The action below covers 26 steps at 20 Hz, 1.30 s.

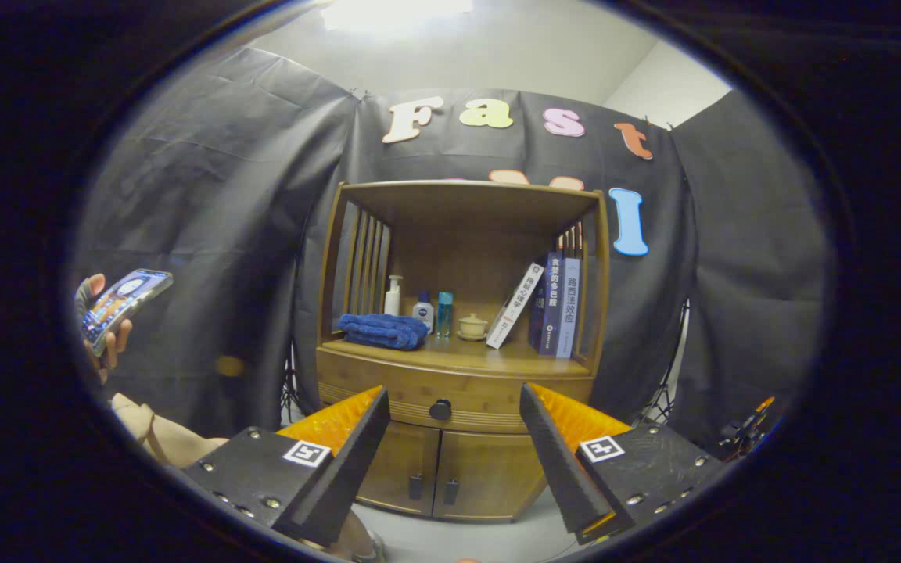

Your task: Pull open the drawer, take out the items inside it, and place them on the countertop above the cabinet.

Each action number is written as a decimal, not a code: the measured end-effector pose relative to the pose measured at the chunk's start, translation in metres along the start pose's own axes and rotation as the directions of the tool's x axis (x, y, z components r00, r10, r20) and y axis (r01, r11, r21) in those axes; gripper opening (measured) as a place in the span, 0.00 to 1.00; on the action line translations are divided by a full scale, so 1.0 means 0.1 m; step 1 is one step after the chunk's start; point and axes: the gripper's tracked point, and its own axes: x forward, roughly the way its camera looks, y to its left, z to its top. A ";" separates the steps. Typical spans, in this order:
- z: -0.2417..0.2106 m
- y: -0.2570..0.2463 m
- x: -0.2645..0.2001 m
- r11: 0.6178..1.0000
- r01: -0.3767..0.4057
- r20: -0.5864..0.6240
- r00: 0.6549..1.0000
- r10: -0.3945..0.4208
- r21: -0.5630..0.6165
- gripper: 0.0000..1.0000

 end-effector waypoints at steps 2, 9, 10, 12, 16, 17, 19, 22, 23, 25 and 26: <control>-0.05 0.04 0.23 1.000 -0.017 -0.002 1.000 0.017 -0.015 1.00; -0.39 0.15 1.17 1.000 -0.026 -0.032 0.999 0.026 -0.011 1.00; -0.48 0.18 1.32 1.000 -0.026 -0.041 0.999 0.026 -0.003 1.00; -0.67 0.17 1.59 1.000 -0.008 -0.076 0.997 0.007 -0.003 1.00; -1.10 0.19 2.02 0.999 0.020 -0.153 0.988 -0.015 0.028 0.96; -1.19 0.19 2.11 0.999 0.030 -0.169 0.985 -0.022 0.042 0.92; -1.37 0.12 2.27 0.997 0.056 -0.203 0.978 -0.046 0.043 0.85; -1.60 0.12 2.40 0.997 0.056 -0.250 0.967 -0.043 0.043 0.73; -1.66 0.14 2.43 0.998 0.047 -0.261 0.965 -0.033 0.047 0.73; -1.70 0.21 2.49 0.998 0.035 -0.263 0.965 -0.019 0.057 0.66; -1.72 0.21 2.52 0.998 0.040 -0.266 0.964 -0.027 0.044 0.63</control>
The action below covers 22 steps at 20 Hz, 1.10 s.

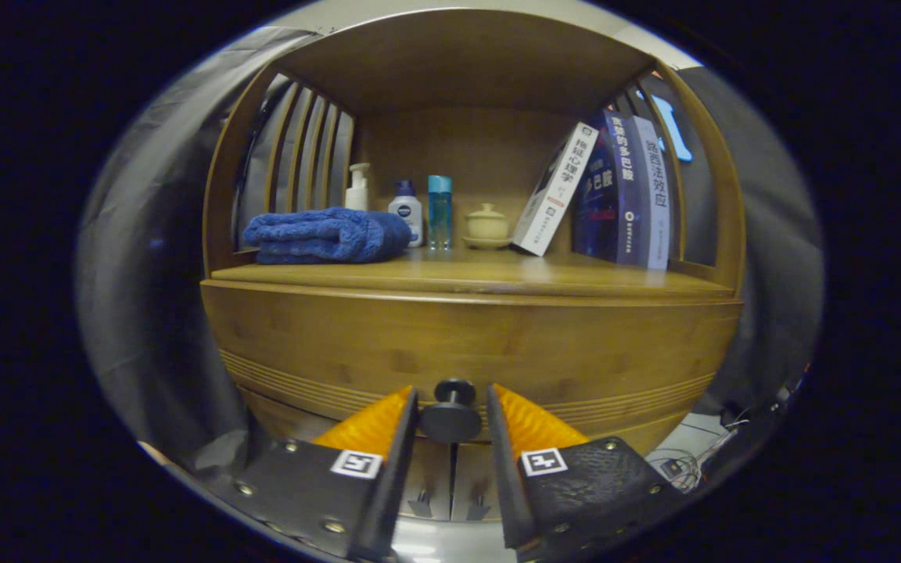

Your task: Pull open the drawer, take out the items inside it, and place them on the countertop above the cabinet.

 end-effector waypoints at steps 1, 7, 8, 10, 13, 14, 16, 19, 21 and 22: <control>-0.04 0.03 0.05 1.000 0.000 -0.009 1.000 0.000 -0.011 0.59; -0.07 -0.01 0.02 0.998 0.019 0.003 1.000 -0.019 0.059 0.40; -0.08 -0.03 0.06 0.996 0.039 -0.013 0.999 -0.038 0.076 0.37; -0.09 -0.02 0.05 0.995 0.063 -0.030 0.998 -0.061 0.071 0.34; -0.11 -0.03 -0.02 0.993 0.069 -0.034 0.997 -0.066 0.096 0.34; -0.12 -0.04 -0.06 0.992 0.073 -0.035 0.997 -0.070 0.107 0.34; -0.14 -0.04 -0.15 0.990 0.079 -0.036 0.997 -0.076 0.117 0.34; -0.18 -0.03 -0.34 0.989 0.080 -0.035 0.996 -0.076 0.123 0.34; -0.21 -0.04 -0.48 0.989 0.079 -0.035 0.997 -0.075 0.122 0.34; -0.23 -0.04 -0.55 0.990 0.078 -0.035 0.997 -0.074 0.119 0.34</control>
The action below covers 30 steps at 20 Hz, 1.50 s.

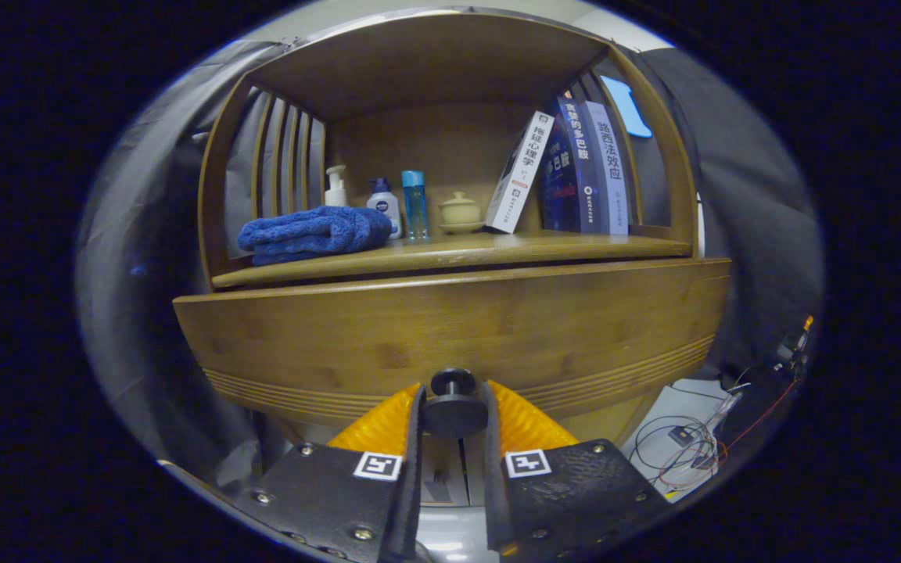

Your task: Pull open the drawer, take out the items inside it, and place them on the countertop above the cabinet.

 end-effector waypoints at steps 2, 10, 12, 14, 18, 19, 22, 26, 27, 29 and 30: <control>-0.03 -0.01 -0.14 1.000 -0.003 -0.001 1.000 0.003 -0.001 0.34; -0.21 -0.02 -0.64 1.000 -0.016 -0.026 1.000 0.016 0.008 0.34; -0.24 -0.01 -0.74 1.000 -0.017 -0.031 0.999 0.018 0.019 0.33; -0.29 0.00 -0.82 0.999 -0.015 -0.036 0.999 0.016 0.032 0.34; -0.30 0.01 -0.85 0.999 -0.014 -0.047 0.999 0.016 0.052 0.34; -0.30 0.02 -0.87 0.998 -0.016 -0.049 0.999 0.019 0.055 0.34; -0.31 0.02 -0.90 0.999 -0.019 -0.053 0.998 0.021 0.042 0.34; -0.32 0.03 -0.93 0.997 -0.013 -0.067 0.998 0.018 0.071 0.34; -0.32 0.03 -0.94 0.997 -0.011 -0.067 0.998 0.017 0.077 0.34; -0.31 0.02 -0.94 0.997 -0.009 -0.068 0.998 0.014 0.075 0.34; -0.32 0.02 -0.94 0.997 -0.010 -0.069 0.998 0.015 0.075 0.34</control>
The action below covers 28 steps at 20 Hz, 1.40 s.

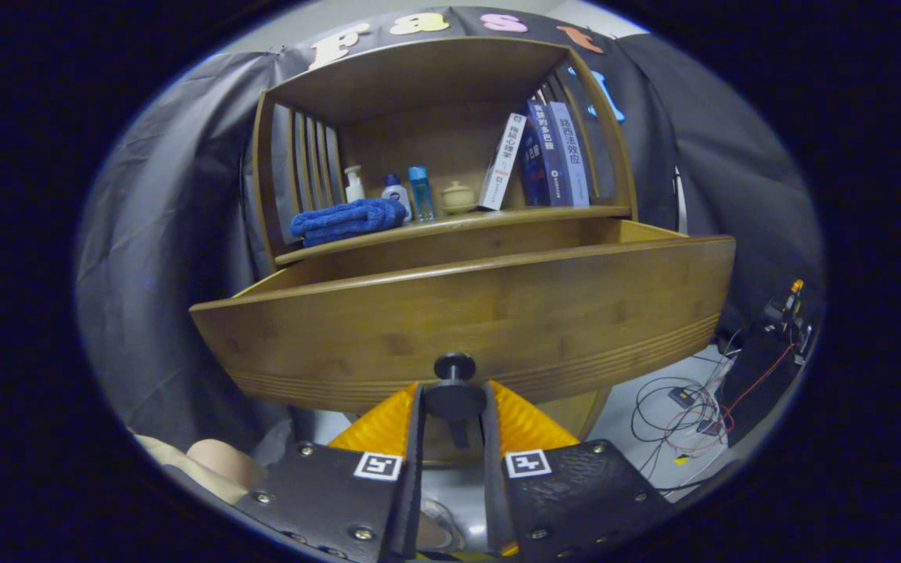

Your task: Pull open the drawer, take out the items inside it, and place them on the countertop above the cabinet.

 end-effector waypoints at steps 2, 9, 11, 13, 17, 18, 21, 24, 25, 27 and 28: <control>-0.01 0.00 -0.02 1.000 -0.003 0.000 1.000 0.003 0.004 0.34; -0.29 -0.55 -0.55 0.993 0.109 -0.023 0.994 -0.108 0.052 0.09; -0.26 -0.60 -0.69 0.990 0.121 -0.014 0.993 -0.120 0.071 0.09; -0.11 -0.58 -0.74 0.991 0.113 -0.004 0.994 -0.113 0.076 0.09; 0.36 -0.42 -0.71 0.997 0.058 0.049 0.997 -0.060 0.048 0.09; 0.50 -0.37 -0.67 0.999 0.040 0.066 0.997 -0.042 0.037 0.09; 0.95 -0.20 -0.47 1.000 -0.019 0.107 0.994 0.019 -0.006 0.09; 1.40 -0.03 -0.26 0.996 -0.071 0.162 0.984 0.078 -0.047 0.10; 1.52 0.04 -0.15 0.994 -0.097 0.167 0.980 0.105 -0.059 0.10; 1.65 0.15 0.07 0.988 -0.124 0.141 0.981 0.137 -0.095 0.19; 1.68 0.15 0.16 0.985 -0.124 0.121 0.983 0.138 -0.117 0.25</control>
